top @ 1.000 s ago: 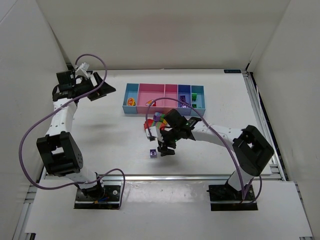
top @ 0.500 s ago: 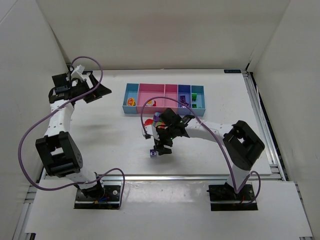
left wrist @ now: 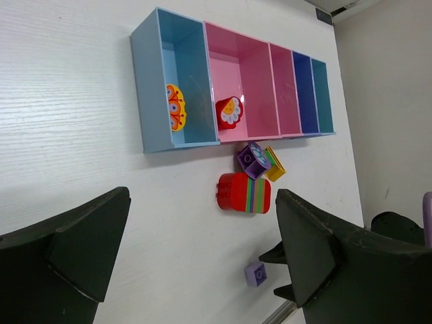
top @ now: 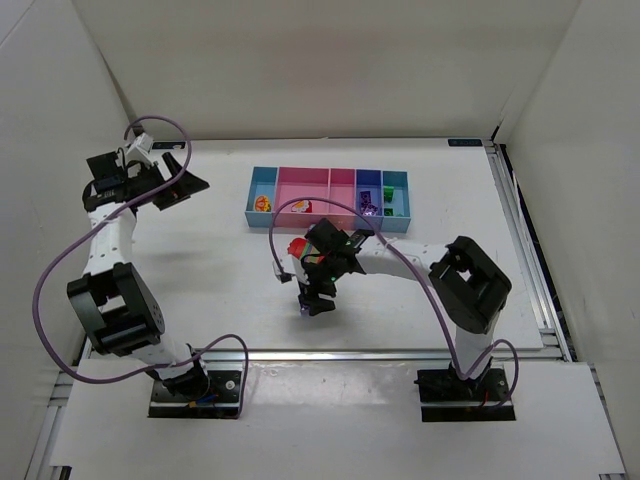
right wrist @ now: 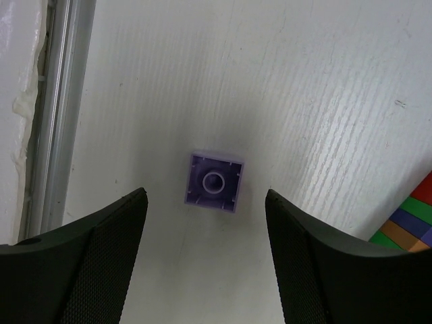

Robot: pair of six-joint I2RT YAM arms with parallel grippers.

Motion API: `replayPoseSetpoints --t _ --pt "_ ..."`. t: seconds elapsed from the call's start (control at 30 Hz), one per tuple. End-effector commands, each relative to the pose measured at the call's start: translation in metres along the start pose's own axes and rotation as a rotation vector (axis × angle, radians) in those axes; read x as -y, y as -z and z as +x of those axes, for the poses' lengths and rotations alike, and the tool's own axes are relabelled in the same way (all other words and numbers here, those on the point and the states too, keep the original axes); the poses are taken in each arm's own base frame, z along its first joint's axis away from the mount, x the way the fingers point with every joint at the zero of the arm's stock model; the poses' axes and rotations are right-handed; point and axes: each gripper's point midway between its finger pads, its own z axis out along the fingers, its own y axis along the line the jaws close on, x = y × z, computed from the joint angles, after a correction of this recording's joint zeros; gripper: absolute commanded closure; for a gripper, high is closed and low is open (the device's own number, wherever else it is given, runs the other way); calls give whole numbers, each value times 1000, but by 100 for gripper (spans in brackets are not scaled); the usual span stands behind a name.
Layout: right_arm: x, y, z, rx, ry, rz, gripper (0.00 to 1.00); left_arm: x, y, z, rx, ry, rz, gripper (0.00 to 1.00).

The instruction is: Sort the legos into containers by color

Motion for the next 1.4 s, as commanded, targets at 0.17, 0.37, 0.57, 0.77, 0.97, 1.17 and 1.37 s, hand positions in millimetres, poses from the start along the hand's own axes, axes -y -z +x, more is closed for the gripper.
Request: replayPoseSetpoints --t 0.17,0.37,0.57,0.77,0.97,1.17,1.37 --pt "2 -8 -8 11 -21 -46 26 -6 17 -7 25 -15 15 1" --pt "5 -15 -1 -7 -38 -46 28 -15 13 -2 8 15 10 0" --pt "12 -20 8 -21 -50 -38 33 -22 10 -4 2 35 12 1" --pt "23 -26 9 -39 -40 28 54 -27 9 0 -9 60 12 1" --pt "39 -13 -3 -39 -11 133 79 -26 8 1 -15 80 30 1" --pt "59 57 -41 60 -25 314 82 -25 4 4 1 116 23 1" --pt "110 148 -37 139 -156 546 83 -2 -7 12 -9 50 14 0"
